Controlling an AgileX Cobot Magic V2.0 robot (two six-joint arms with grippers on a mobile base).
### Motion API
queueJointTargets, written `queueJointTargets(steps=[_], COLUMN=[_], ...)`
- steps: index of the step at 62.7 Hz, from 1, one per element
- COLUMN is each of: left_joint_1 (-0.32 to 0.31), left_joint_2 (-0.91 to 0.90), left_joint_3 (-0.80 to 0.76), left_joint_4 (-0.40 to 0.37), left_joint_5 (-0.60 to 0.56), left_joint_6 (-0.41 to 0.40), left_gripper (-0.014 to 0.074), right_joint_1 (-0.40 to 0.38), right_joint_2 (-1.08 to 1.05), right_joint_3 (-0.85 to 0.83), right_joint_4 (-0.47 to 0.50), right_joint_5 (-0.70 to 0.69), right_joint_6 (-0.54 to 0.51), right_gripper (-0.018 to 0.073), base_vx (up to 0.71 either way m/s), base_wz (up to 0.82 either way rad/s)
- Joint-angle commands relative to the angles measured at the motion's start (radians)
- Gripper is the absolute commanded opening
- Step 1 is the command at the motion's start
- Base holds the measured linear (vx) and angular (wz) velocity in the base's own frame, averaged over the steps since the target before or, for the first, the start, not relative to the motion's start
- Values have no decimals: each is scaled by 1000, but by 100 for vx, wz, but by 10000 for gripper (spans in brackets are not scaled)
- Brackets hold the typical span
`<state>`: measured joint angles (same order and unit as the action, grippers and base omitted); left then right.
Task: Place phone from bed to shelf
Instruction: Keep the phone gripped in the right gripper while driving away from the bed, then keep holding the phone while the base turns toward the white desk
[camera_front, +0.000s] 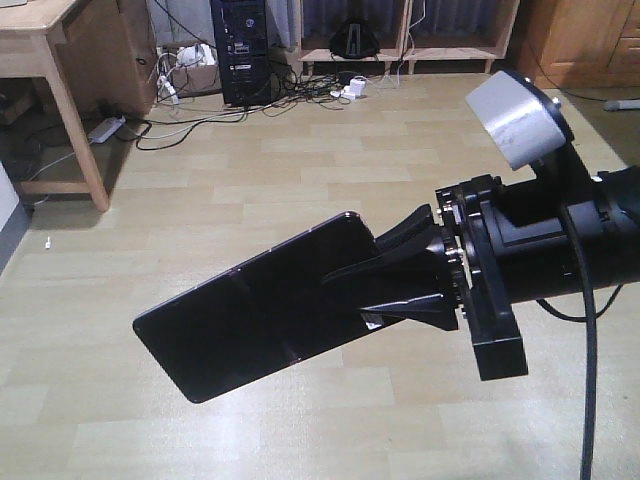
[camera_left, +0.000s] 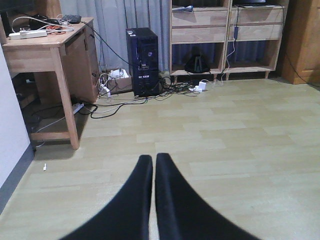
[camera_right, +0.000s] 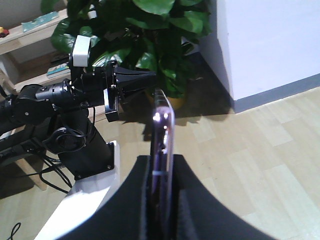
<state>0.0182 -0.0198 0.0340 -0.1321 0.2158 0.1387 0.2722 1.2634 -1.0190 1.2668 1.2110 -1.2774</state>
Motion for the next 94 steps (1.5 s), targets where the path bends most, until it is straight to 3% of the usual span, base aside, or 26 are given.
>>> queueJointTargets(steps=[1, 94], left_joint_1=[-2, -2], left_joint_2=[-6, -6], left_joint_3=[1, 1], left_joint_4=[-6, -6], left_joint_5=[-77, -77], left_joint_6=[-4, -4], left_gripper=[1, 1], right_joint_1=[0, 0], right_joint_2=[-27, -27], right_joint_3=[-27, -27], right_joint_4=[93, 93], right_joint_5=[81, 81], right_joint_6=[-2, -2], right_gripper=[-1, -1], base_vx=[32, 29], base_wz=[1, 1])
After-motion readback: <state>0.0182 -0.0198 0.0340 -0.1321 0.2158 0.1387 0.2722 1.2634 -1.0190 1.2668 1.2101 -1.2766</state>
